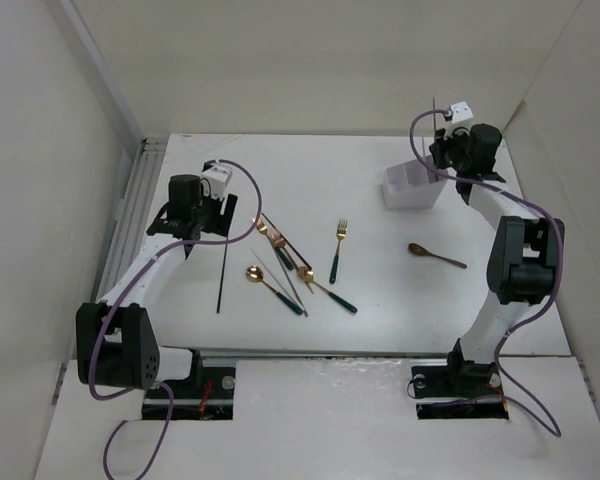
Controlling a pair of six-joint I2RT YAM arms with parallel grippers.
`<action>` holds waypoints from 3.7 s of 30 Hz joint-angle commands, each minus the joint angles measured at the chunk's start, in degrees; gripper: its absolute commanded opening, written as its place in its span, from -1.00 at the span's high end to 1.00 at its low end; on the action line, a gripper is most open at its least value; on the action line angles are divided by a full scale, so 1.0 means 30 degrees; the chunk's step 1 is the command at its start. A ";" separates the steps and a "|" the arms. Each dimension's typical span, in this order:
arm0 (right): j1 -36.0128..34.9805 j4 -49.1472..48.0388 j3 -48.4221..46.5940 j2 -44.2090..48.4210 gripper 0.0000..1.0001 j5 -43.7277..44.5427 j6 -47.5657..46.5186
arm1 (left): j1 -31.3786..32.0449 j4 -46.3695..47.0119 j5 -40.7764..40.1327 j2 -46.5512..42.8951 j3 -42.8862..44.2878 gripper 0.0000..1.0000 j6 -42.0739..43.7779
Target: Sort the eating utensils into containers
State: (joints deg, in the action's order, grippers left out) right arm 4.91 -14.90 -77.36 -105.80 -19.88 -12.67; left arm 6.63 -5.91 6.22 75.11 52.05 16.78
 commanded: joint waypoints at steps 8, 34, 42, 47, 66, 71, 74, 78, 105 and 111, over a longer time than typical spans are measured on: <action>0.0064 -0.0367 0.0709 0.0403 0.13 0.0240 -0.0026 | -0.0102 -0.0314 0.1529 -0.0516 -0.0652 0.48 0.2465; -0.2280 -0.0191 0.4137 1.0010 -0.38 0.1529 0.0443 | 0.0631 -0.6320 0.1296 0.5635 -0.0066 0.04 0.2467; -0.2280 -0.0191 0.4137 1.0860 -0.41 0.1529 0.0267 | 0.0076 -0.6760 0.1941 0.6955 0.1338 1.00 0.1822; -0.2630 -0.0191 0.4137 1.1272 -0.43 0.1529 -0.0083 | -0.0395 -0.6701 0.2146 0.7949 0.2687 1.00 0.1645; -0.7929 -0.0191 0.4170 0.9494 -0.61 -0.1896 -0.0409 | -0.0749 -0.6500 0.8940 0.4818 1.2346 1.00 -0.3393; -1.0247 -0.1622 0.0252 0.5800 -0.98 -0.7251 0.1667 | 0.0716 -0.3280 1.1665 0.3413 1.3264 1.00 -0.4594; -1.0716 -0.4752 -0.1045 0.3689 -0.96 -0.9217 0.4916 | 0.1478 -0.1635 1.2046 0.2474 1.3030 1.00 -0.4801; -1.1184 -0.7574 -0.2214 0.2075 -0.87 -0.9983 0.6976 | 0.1949 -0.0580 1.2720 0.1975 1.2827 1.00 -0.5064; -1.1860 -1.3668 -0.2748 -0.0622 0.45 -1.0717 1.2747 | 0.3385 0.1063 1.2314 0.0510 0.9633 1.00 -0.5914; -1.1860 -1.3668 -0.2543 -0.0419 1.00 -1.0542 1.2747 | 0.3559 0.1414 1.2312 0.0334 0.9427 1.00 -0.6088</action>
State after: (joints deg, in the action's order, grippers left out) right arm -30.15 -51.66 -83.57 -108.31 -52.07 25.54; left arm 16.43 -3.95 41.71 78.35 81.01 -0.32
